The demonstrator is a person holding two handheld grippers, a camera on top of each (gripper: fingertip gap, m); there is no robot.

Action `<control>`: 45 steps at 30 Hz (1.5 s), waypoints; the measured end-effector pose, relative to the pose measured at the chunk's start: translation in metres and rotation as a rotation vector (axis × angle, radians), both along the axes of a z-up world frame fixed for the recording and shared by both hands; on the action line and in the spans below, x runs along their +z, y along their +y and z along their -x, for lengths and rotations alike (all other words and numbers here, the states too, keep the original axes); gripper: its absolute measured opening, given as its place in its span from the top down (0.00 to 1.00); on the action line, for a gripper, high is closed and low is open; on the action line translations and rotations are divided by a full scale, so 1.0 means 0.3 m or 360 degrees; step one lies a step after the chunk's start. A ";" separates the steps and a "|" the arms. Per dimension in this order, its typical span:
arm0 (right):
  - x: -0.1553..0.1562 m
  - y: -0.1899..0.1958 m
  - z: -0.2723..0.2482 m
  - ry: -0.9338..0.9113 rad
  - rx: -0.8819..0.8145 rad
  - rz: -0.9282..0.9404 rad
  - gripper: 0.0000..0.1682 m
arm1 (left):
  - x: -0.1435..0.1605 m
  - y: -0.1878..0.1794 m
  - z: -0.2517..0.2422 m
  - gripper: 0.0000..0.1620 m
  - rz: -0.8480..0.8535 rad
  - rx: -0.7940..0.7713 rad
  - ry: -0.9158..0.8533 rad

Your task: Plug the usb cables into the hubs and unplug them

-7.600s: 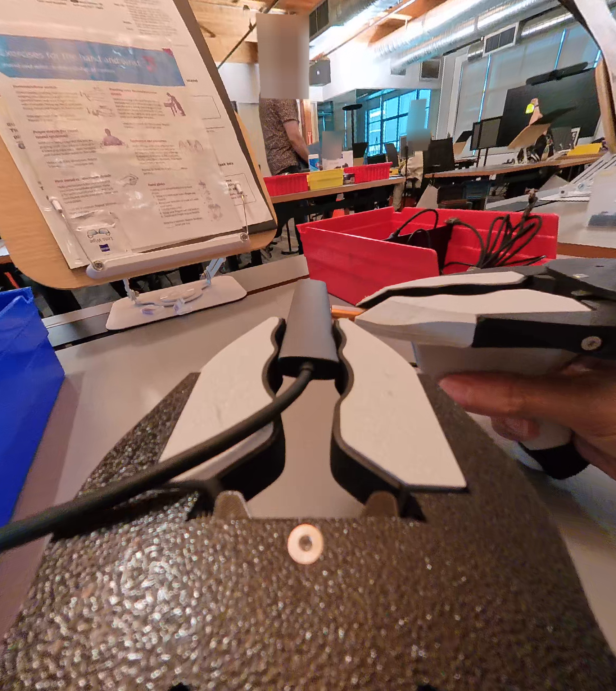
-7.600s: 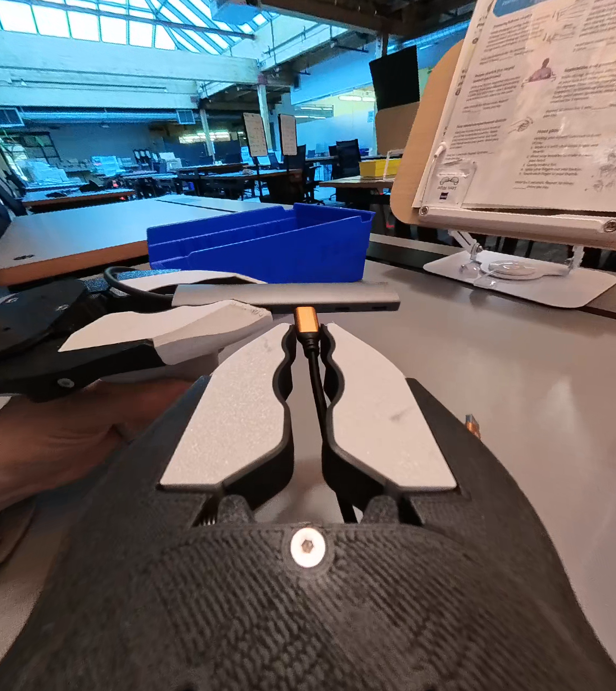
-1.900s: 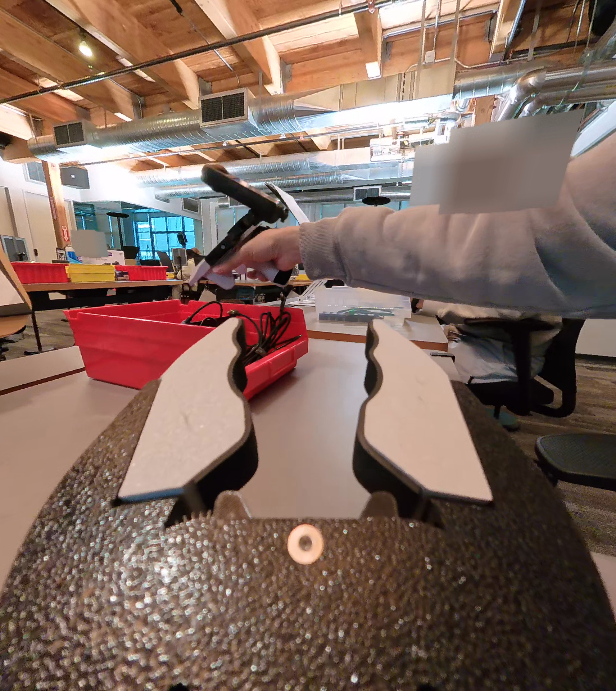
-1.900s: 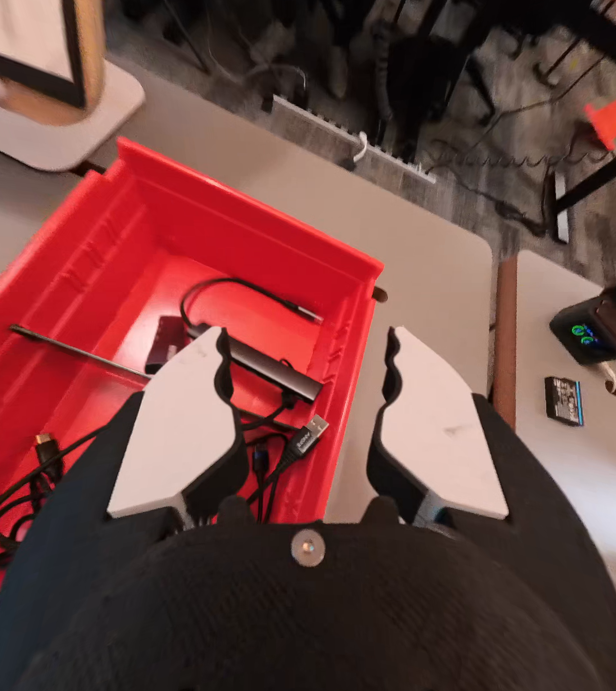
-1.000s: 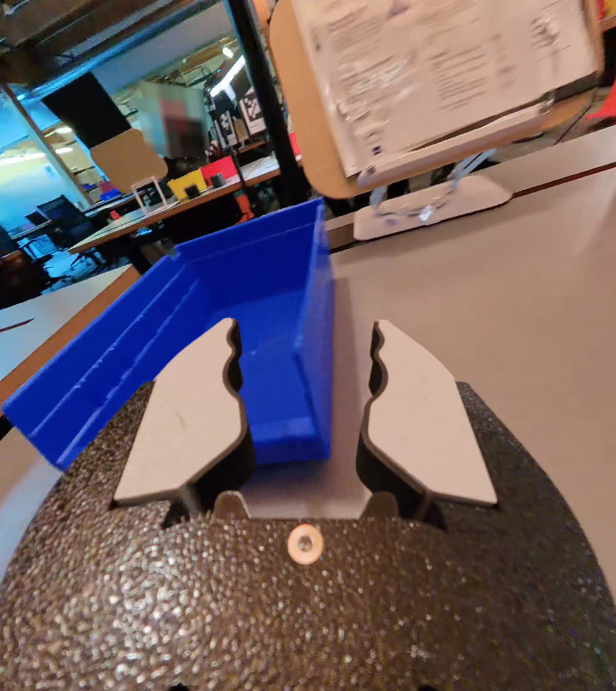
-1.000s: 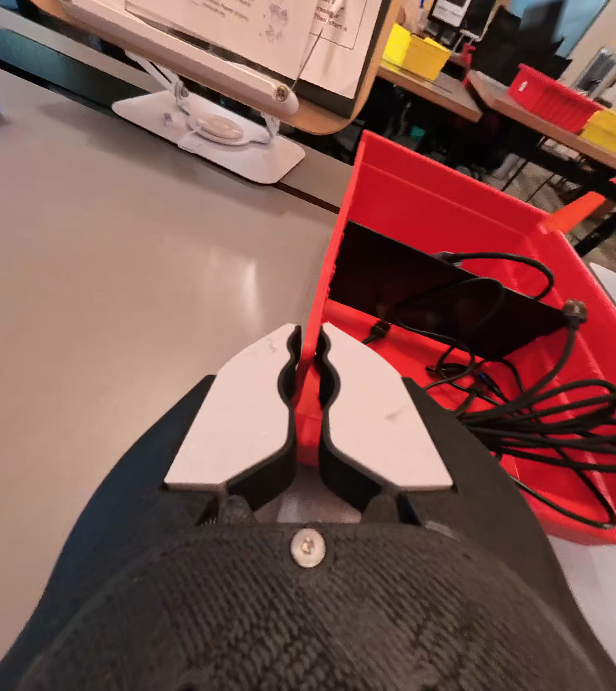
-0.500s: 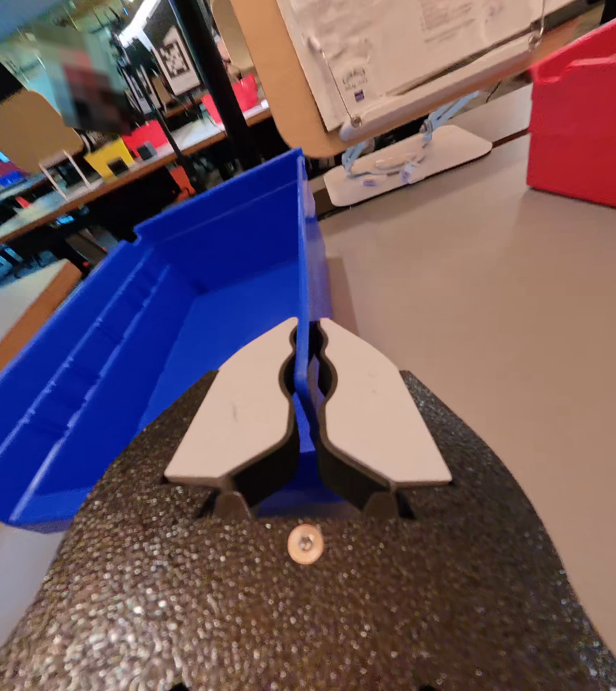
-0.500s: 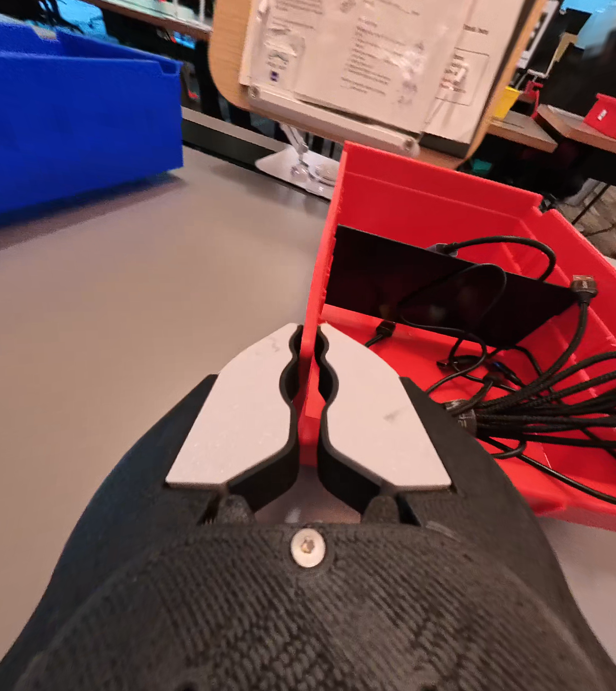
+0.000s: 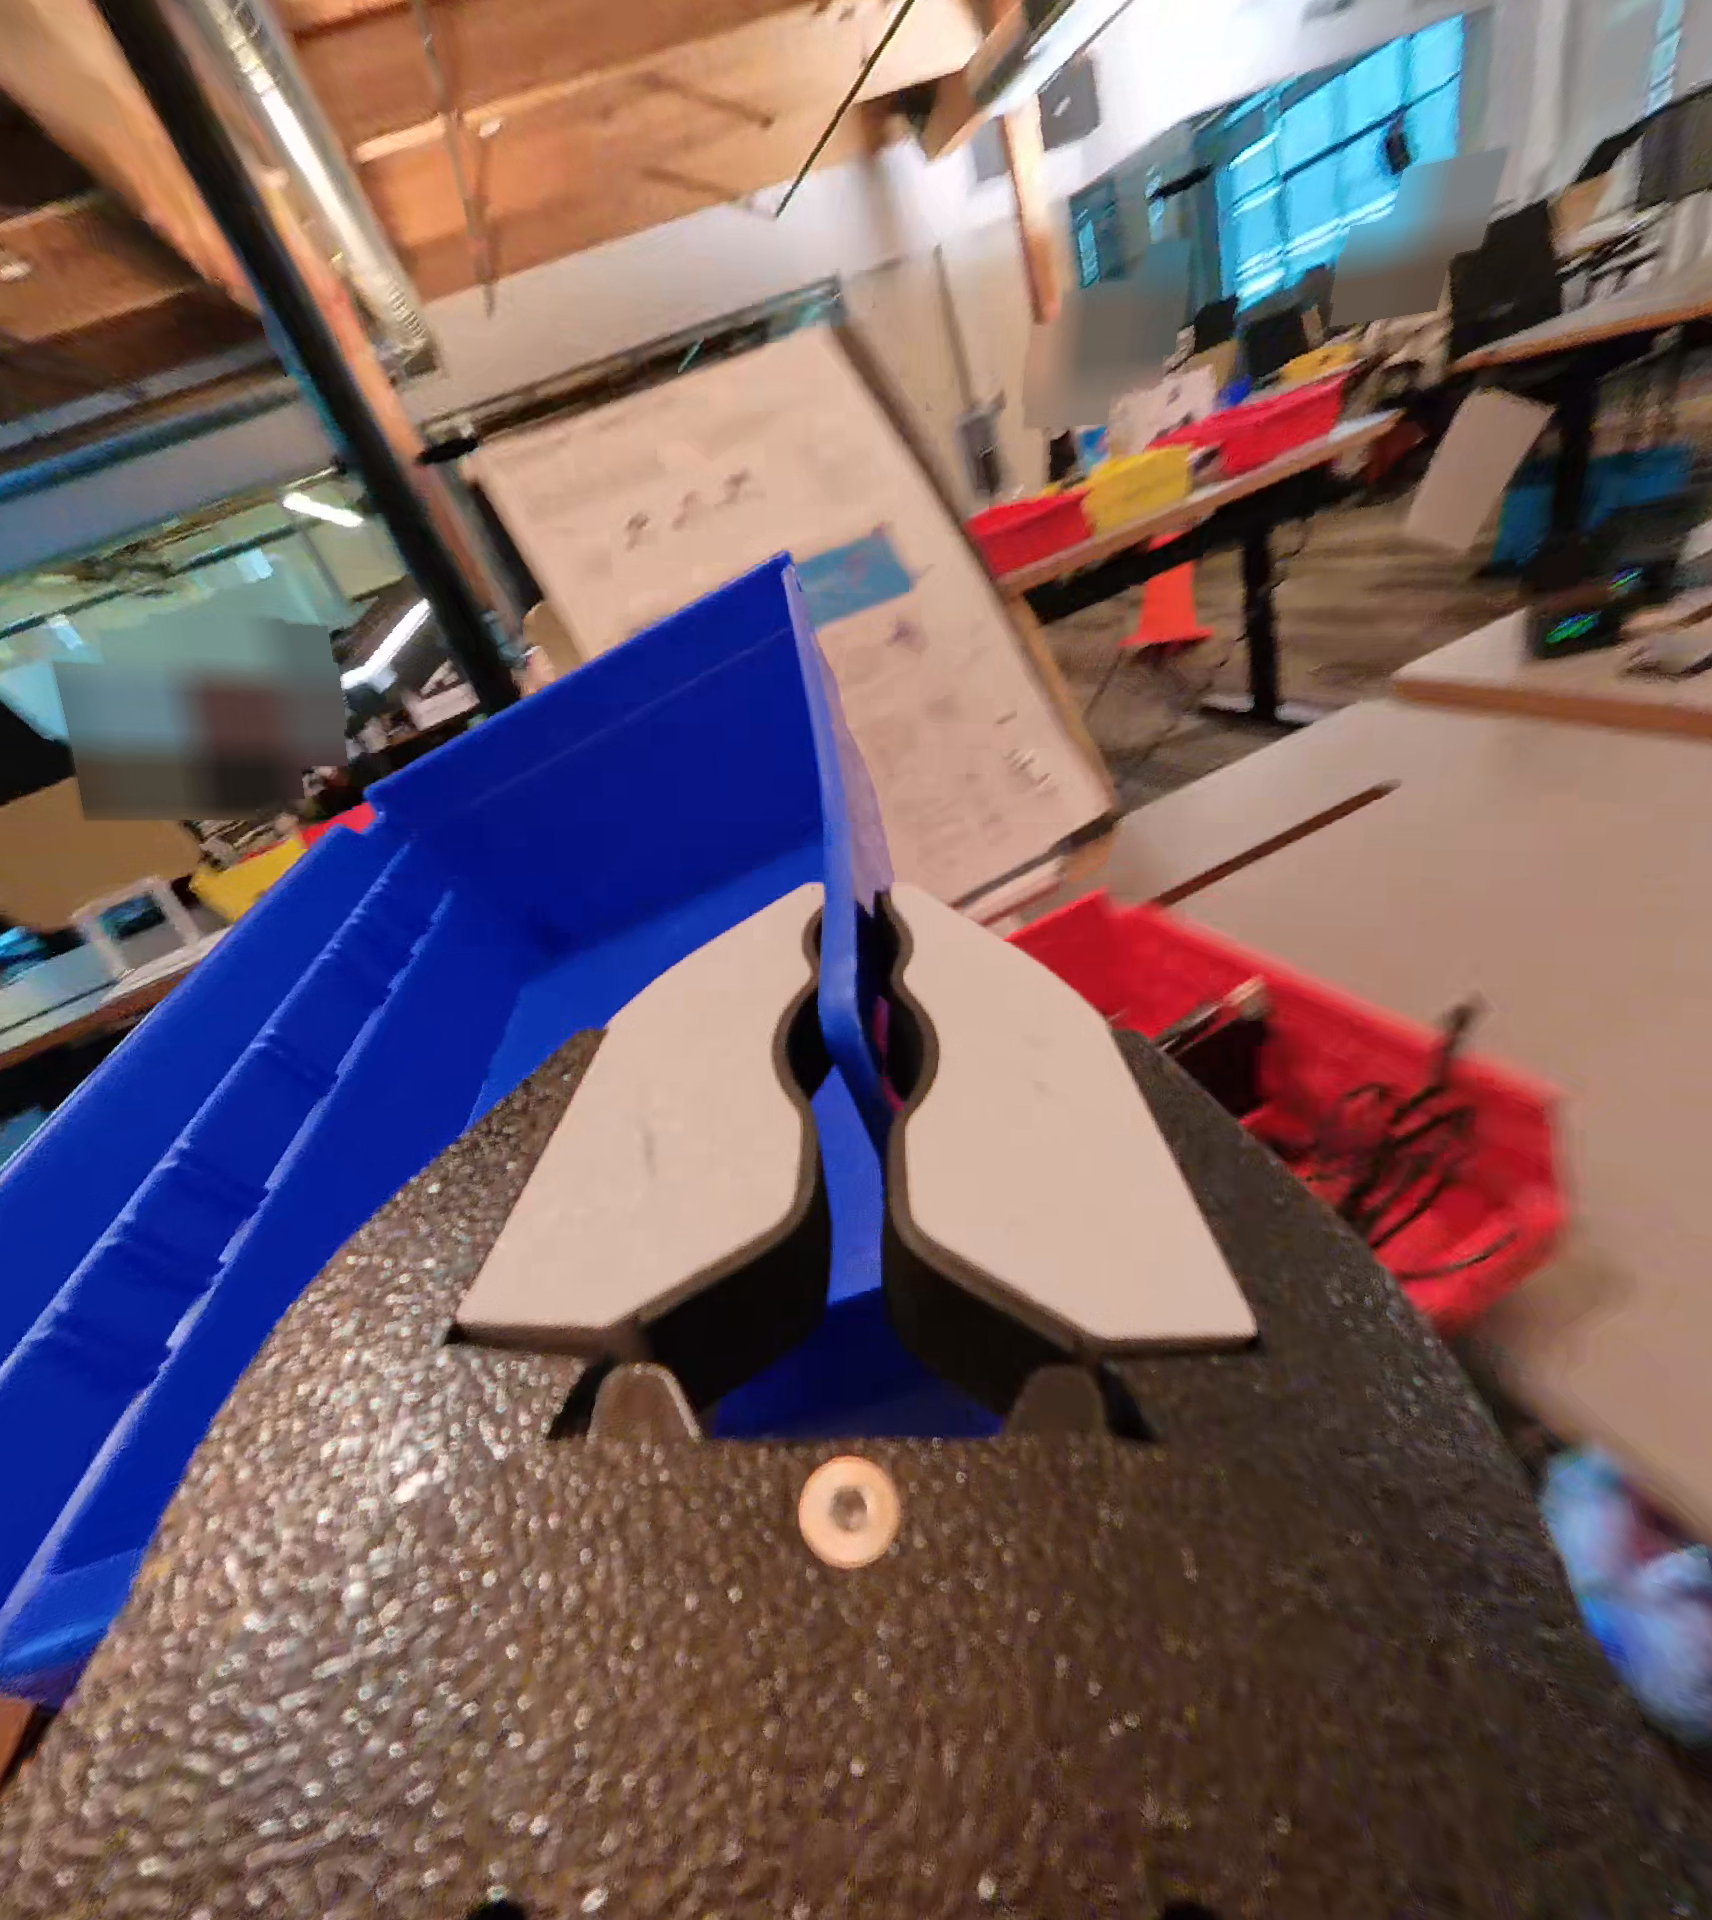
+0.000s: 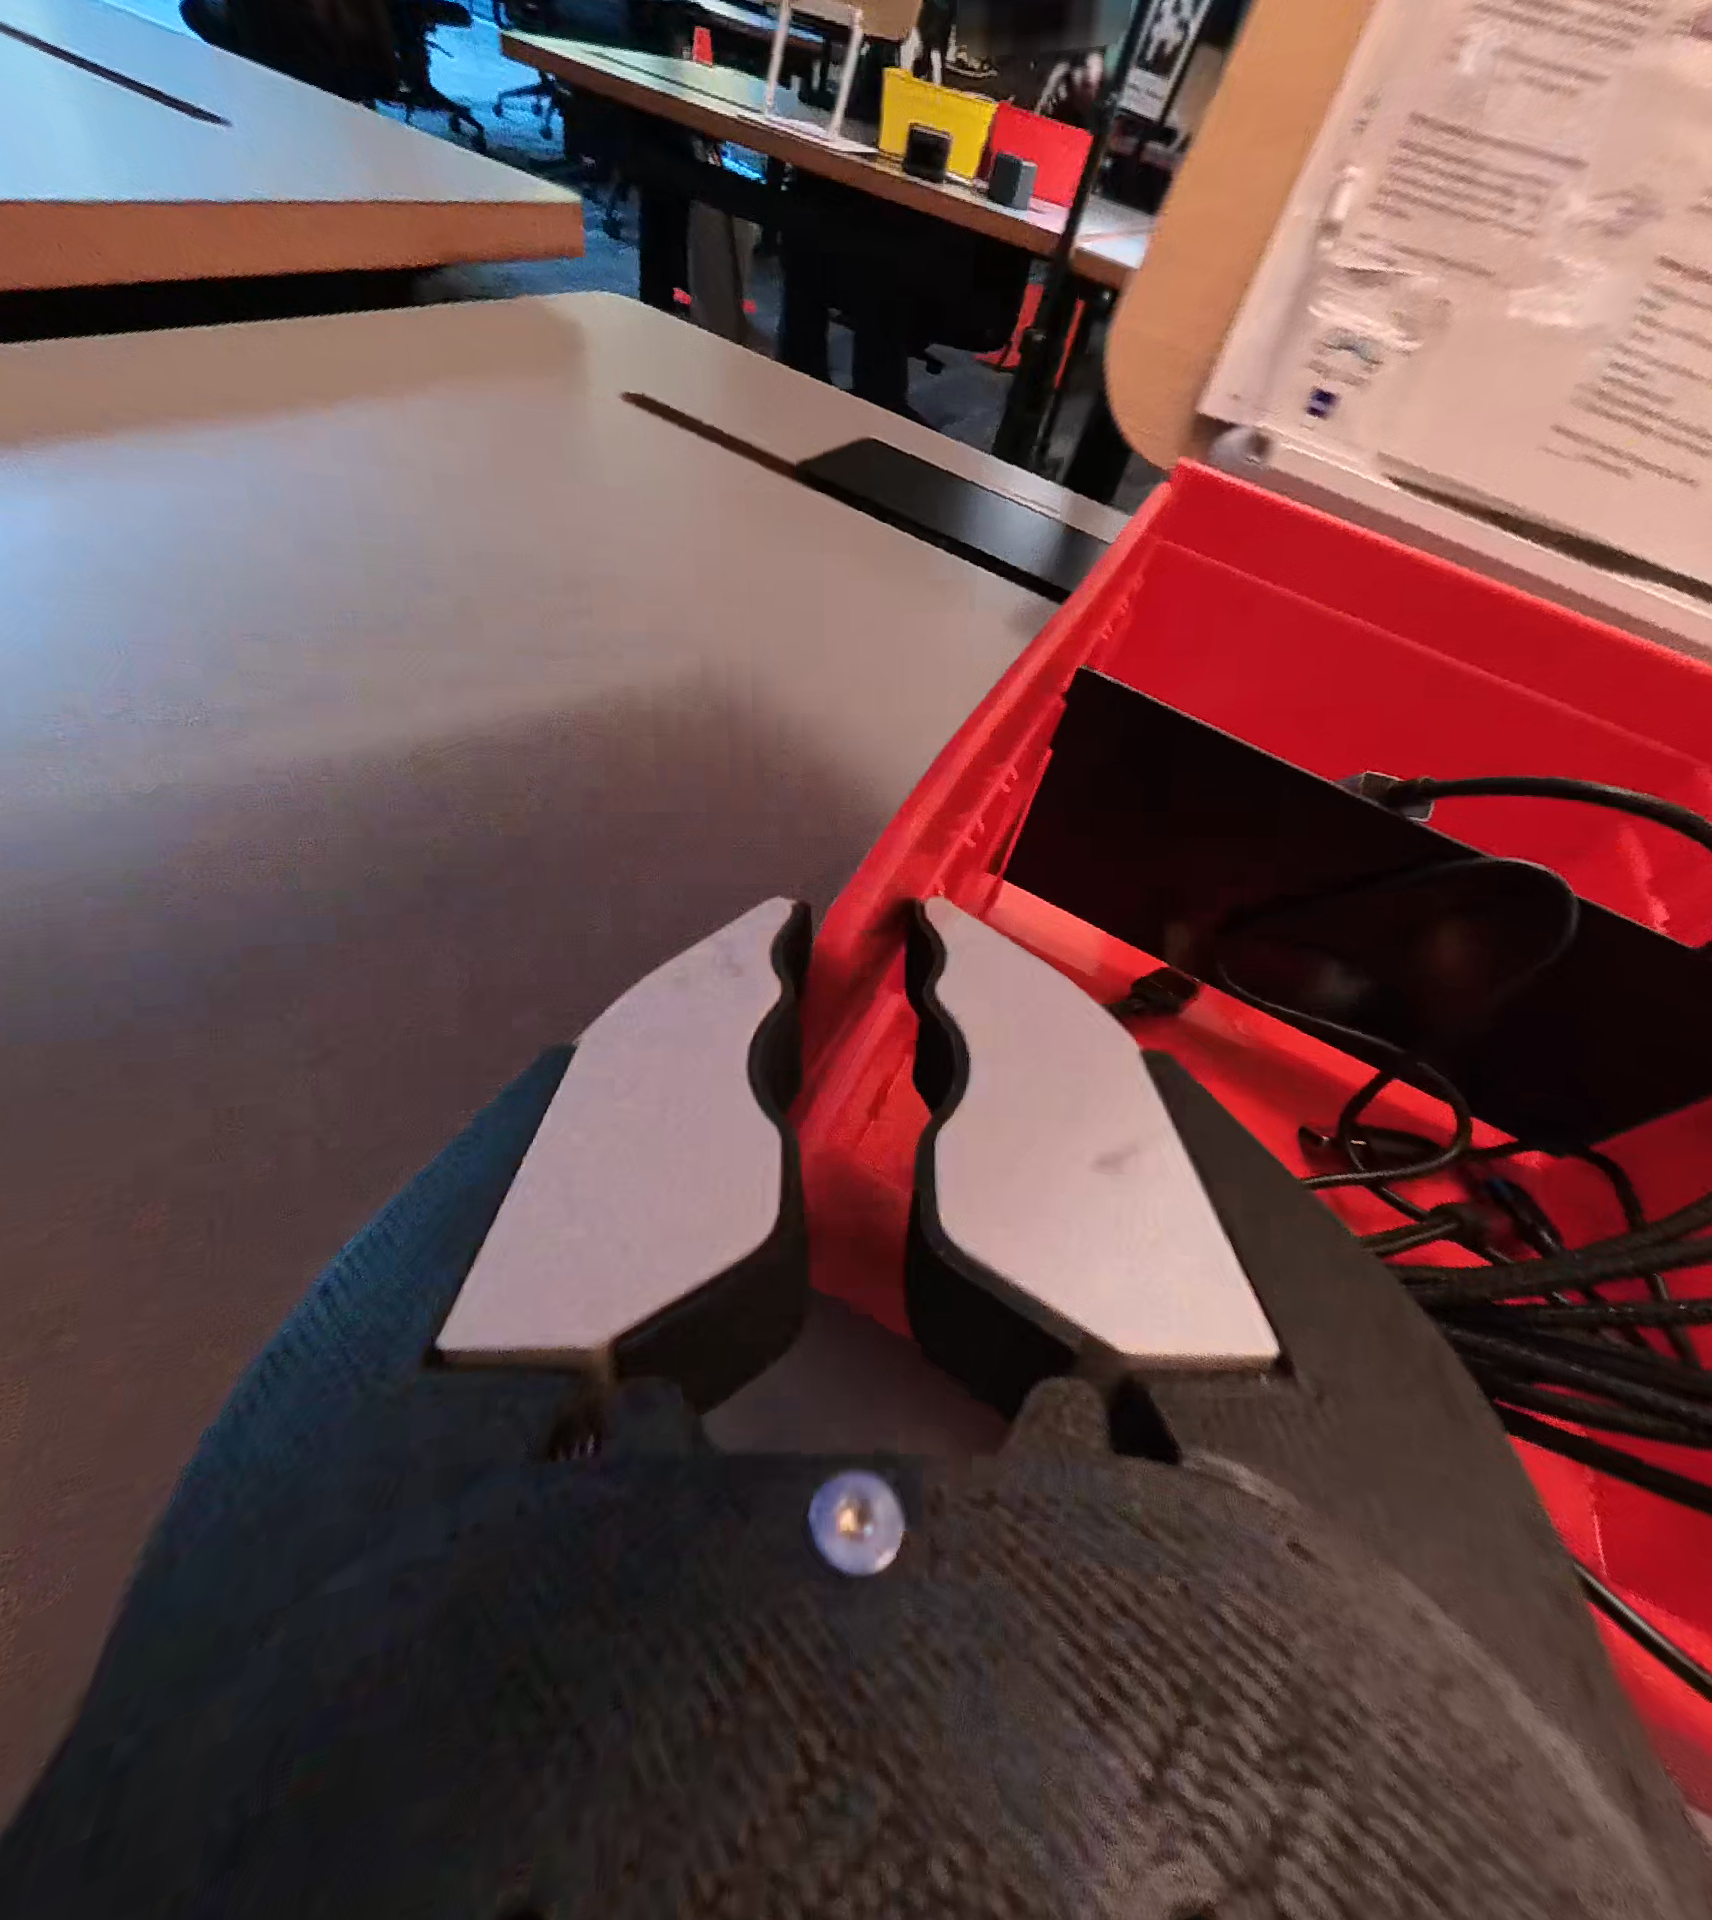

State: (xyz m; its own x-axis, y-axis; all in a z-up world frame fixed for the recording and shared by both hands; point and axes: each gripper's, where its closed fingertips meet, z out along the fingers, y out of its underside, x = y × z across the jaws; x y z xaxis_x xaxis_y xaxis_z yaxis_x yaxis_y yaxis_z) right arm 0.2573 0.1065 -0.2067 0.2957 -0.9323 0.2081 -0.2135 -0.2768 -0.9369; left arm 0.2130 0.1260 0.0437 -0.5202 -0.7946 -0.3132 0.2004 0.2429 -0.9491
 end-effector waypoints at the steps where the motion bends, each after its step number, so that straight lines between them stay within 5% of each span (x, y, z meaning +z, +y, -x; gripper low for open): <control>1: -0.001 0.047 -0.014 0.0004 0.0003 0.0002 0.89 | 0.044 -0.060 0.032 0.97 0.0011 -0.0064 -0.0001; 7: -0.002 0.329 -0.077 0.0062 0.0120 -0.0052 0.87 | 0.095 -0.506 0.190 0.97 0.0009 -0.0388 0.0044; 12: -0.009 0.520 -0.089 0.0063 0.0292 0.0021 0.82 | -0.078 -0.910 0.221 0.96 -0.0083 -0.0544 0.0200; 14: -0.012 0.602 -0.047 0.0100 0.0517 -0.0061 0.63 | -0.164 -1.058 0.189 0.97 -0.0112 -0.0579 0.0273; 17: -0.019 0.596 0.034 0.0002 0.0634 0.0080 0.67 | -0.293 -1.239 0.116 0.96 -0.0174 -0.0576 0.0286; 19: -0.038 0.608 0.151 0.0031 0.0784 0.0131 0.60 | -0.391 -1.339 0.057 0.96 -0.0299 -0.0546 0.0203; 24: -0.053 0.545 0.384 -0.0004 0.1013 0.0168 0.60 | -0.581 -1.481 -0.044 0.96 -0.0258 -0.0363 0.0243; 31: -0.046 0.412 0.352 0.0054 0.0962 0.0030 0.65 | -0.750 -1.625 0.004 0.95 -0.0369 -0.0268 0.0214; 36: -0.044 0.383 0.326 0.0065 0.0920 0.0006 0.64 | -0.920 -1.690 0.070 0.63 -0.0627 -0.0472 0.0546; 38: -0.040 0.367 0.311 0.0056 0.0896 -0.0006 0.65 | -0.903 -1.675 0.096 0.45 -0.0690 -0.0504 0.0554; 41: -0.037 0.354 0.302 0.0057 0.0889 -0.0025 0.63 | -0.725 -1.635 0.158 0.47 -0.0571 -0.0587 0.0466; 45: -0.043 0.333 0.290 0.0039 0.0879 0.0029 0.57 | -0.344 -1.491 0.301 0.46 -0.0124 -0.0916 0.0638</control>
State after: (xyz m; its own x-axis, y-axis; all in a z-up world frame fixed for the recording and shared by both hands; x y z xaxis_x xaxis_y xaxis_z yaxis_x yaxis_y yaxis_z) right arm 0.1702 0.2065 -0.2197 0.7448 -0.6336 0.2094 -0.0540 -0.3699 -0.9275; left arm 0.1226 -0.3214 -0.0595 -0.9383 -0.3417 -0.0540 -0.0443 0.2735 -0.9609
